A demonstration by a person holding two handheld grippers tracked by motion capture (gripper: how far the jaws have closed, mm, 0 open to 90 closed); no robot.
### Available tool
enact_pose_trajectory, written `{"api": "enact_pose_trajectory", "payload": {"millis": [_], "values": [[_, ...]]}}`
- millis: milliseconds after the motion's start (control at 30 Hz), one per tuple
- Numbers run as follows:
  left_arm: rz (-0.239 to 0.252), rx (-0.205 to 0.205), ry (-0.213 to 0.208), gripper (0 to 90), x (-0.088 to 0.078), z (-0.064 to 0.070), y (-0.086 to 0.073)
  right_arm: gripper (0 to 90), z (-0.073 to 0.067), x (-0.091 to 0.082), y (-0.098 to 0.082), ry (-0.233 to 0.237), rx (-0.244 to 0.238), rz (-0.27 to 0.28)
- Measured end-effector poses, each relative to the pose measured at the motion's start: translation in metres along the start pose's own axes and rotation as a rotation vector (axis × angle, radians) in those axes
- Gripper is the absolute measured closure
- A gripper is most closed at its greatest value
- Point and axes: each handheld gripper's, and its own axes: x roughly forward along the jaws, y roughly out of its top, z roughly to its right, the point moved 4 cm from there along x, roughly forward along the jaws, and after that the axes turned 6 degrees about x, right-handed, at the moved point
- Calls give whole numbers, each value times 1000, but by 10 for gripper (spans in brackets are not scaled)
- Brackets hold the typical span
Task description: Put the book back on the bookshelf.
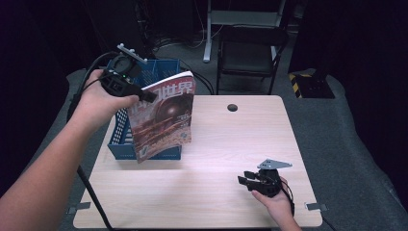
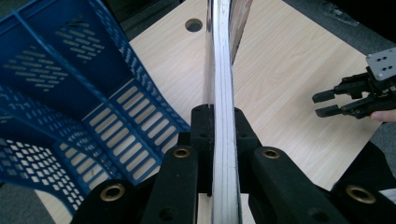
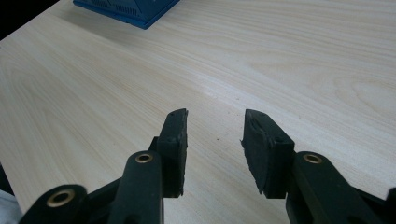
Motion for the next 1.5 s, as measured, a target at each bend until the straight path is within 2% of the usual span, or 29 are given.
{"api": "enact_pose_trajectory", "payload": {"millis": [267,300,333,533,767,800,1033,1267,1500], "values": [[-4,-44,21,840,-5,-15,-9,602,0,1,0,-4,-3,4],[3,-65,30,840,-6,-18,-12,601,0,1,0,-5,-5,3],[7,-69,47,840,-6,-20,-13,602,1,1,0,-3,-6,-1],[17,-111,77,840,-12,-35,-22,602,-1,1,0,0,-1,-1],[1,-137,101,840,-17,-48,-32,601,0,1,0,0,-3,-1],[4,-154,106,840,-18,-53,-35,602,0,2,0,-2,-6,-2],[-5,-200,121,840,-21,-68,-47,601,0,2,0,0,-5,-4],[-1,-232,153,840,-23,-78,-55,601,-1,2,0,-1,0,-6],[-2,-289,169,840,-24,-88,-62,601,-1,3,-1,0,-2,-9]]}}
